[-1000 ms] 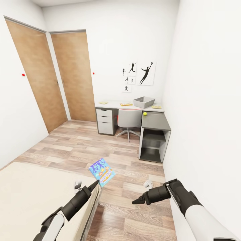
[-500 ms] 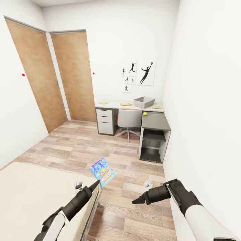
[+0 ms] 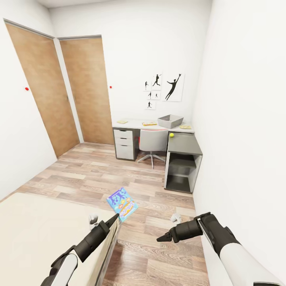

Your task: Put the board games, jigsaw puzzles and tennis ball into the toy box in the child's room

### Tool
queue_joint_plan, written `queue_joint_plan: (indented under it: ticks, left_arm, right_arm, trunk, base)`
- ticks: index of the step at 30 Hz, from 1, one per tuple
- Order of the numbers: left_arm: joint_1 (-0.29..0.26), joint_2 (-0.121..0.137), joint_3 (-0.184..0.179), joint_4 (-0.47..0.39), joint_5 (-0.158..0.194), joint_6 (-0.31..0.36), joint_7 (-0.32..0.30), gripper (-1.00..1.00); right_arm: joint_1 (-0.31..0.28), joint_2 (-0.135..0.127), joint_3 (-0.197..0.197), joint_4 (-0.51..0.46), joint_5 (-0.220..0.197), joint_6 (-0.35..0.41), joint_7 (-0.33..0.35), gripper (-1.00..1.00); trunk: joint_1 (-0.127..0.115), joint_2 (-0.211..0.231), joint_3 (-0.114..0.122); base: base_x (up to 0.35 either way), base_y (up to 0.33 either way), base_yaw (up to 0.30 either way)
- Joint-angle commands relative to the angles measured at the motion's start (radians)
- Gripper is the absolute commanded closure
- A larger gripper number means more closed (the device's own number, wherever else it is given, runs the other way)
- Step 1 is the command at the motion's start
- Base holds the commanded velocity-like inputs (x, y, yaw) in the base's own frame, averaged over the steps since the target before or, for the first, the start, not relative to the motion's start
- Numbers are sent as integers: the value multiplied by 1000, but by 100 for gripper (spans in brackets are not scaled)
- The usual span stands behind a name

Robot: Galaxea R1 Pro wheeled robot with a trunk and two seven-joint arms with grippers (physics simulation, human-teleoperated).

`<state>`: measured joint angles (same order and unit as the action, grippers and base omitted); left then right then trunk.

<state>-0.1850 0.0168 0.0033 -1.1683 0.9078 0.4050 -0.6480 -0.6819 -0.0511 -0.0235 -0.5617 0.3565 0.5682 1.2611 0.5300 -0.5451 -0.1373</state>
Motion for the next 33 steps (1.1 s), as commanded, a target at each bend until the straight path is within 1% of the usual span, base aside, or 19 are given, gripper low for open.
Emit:
queue_joint_plan:
  ticks: [1,11,15,26,33]
  left_arm:
    - [-1,0,0,0,9,9,-1,100]
    - [-1,3,0,1,9,9,-13,100]
    - [-1,3,0,1,9,9,-18,100]
    - [-1,3,0,1,8,9,-22,100]
    - [-1,3,0,1,8,9,-22,100]
  right_arm:
    - [-1,0,-2,-1,6,10,6,-100]
    - [-1,2,0,-1,5,12,6,-100]
    - [-1,2,0,0,5,11,4,-100]
    - [1,0,-5,4,2,-4,7,-100]
    - [1,1,-5,3,2,3,4,-100]
  trunk:
    - [0,-2,-2]
    - [0,-2,-2]
    - [0,-2,-2]
    - [0,-2,-2]
    - [0,-2,-2]
  base:
    - [0,0,-123]
    - [0,0,-191]
    - [0,0,-105]
    - [0,0,-34]
    - [0,0,-7]
